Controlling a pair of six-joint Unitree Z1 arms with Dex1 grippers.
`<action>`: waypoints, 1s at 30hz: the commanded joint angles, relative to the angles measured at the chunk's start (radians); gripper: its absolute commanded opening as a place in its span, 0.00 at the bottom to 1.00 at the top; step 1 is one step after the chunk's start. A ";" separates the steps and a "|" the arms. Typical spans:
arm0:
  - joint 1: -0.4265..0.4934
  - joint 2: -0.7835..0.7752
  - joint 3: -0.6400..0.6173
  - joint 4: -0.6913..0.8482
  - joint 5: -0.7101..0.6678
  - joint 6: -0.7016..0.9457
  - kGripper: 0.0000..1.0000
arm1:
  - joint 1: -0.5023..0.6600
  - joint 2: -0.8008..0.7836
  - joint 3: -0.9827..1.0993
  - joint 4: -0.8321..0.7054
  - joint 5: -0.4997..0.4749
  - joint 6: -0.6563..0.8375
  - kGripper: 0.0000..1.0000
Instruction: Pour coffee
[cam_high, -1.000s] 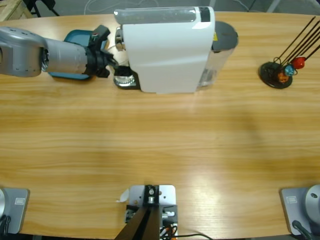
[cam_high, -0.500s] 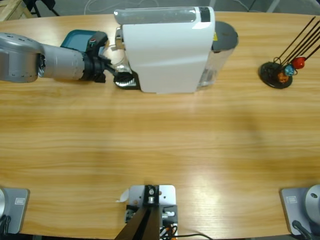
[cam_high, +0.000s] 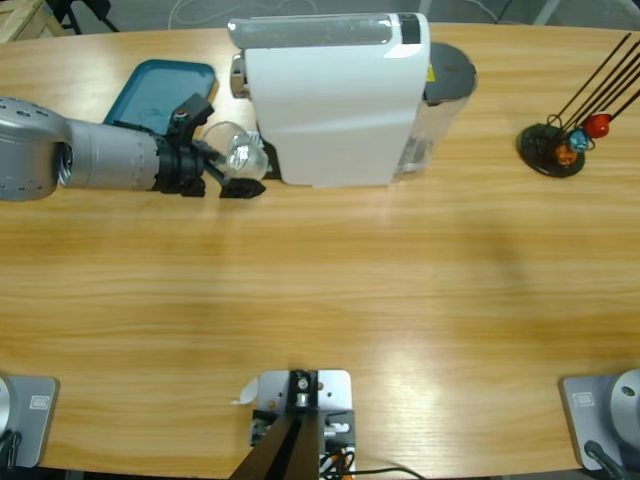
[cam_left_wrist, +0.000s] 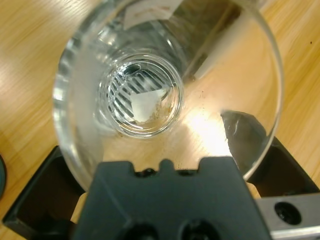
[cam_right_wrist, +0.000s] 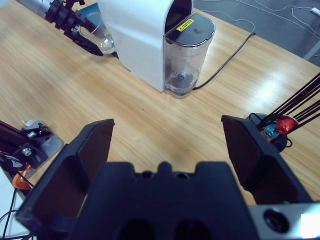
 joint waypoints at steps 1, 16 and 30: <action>0.011 -0.012 0.025 0.011 -0.005 0.008 1.00 | -0.010 -0.031 0.039 0.000 -0.002 0.005 0.91; 0.051 0.007 -0.085 0.052 -0.022 0.021 0.62 | -0.010 -0.041 0.045 -0.007 -0.006 0.007 0.90; 0.051 0.060 -0.148 0.085 -0.035 0.029 1.00 | -0.011 -0.047 0.046 -0.008 -0.006 0.006 0.90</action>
